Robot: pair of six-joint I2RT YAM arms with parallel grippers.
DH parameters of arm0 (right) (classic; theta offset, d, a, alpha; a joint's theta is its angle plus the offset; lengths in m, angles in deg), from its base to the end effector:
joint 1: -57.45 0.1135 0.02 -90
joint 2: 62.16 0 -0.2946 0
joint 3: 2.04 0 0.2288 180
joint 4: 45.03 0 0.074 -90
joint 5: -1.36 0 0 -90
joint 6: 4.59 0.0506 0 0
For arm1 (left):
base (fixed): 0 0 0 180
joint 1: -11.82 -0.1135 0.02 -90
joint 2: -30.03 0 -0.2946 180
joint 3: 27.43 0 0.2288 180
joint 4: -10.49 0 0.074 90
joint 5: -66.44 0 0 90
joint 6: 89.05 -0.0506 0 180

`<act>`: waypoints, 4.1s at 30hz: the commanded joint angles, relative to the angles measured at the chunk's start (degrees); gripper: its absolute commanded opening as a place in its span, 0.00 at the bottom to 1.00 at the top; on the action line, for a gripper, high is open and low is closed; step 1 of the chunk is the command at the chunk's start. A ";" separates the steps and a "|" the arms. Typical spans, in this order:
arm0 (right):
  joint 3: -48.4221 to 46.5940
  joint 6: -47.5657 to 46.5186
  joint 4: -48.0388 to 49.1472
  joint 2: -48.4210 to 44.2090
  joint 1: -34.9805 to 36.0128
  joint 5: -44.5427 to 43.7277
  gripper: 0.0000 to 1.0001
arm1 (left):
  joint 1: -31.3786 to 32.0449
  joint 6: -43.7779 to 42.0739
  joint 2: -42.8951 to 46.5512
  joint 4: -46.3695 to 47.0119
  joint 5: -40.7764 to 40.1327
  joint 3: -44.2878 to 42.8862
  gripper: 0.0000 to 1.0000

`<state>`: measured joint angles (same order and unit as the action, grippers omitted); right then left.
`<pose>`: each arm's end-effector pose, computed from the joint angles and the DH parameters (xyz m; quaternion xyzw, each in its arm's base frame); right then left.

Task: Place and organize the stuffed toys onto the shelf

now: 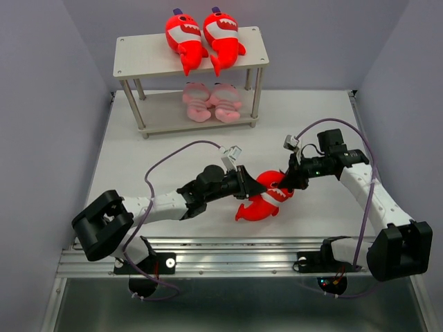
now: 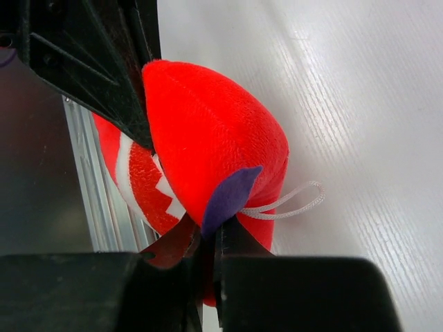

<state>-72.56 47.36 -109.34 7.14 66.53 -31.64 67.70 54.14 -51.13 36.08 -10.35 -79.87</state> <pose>0.1815 0.0720 0.3034 -0.4435 0.7390 0.3982 0.3141 0.1578 -0.2536 0.2879 0.0960 0.7193 -0.6047 0.3282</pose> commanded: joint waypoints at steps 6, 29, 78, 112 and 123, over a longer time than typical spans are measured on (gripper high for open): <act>-0.76 4.02 2.17 -2.15 0.94 0.32 0.01 | 0.46 -9.66 13.04 -2.28 -6.26 -2.49 0.81; -17.19 13.61 -3.28 4.27 -3.37 6.20 0.01 | 0.55 -35.17 25.27 -20.40 -1.52 3.31 0.86; -6.84 15.98 6.64 -5.05 -10.74 -7.86 1.00 | -2.44 -34.20 34.31 -39.37 -18.39 -4.59 0.00; 11.54 17.39 21.77 -8.21 -14.18 -11.29 1.00 | -47.43 -35.10 6.55 -50.03 -20.78 -67.80 0.00; 11.63 17.39 21.68 -8.57 -14.18 -11.03 1.00 | -53.86 -32.54 -1.97 -45.63 -10.32 -64.64 0.00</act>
<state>-61.21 65.48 -89.75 -0.01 52.63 -43.01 14.21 20.57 -52.75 -15.24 -26.15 -144.30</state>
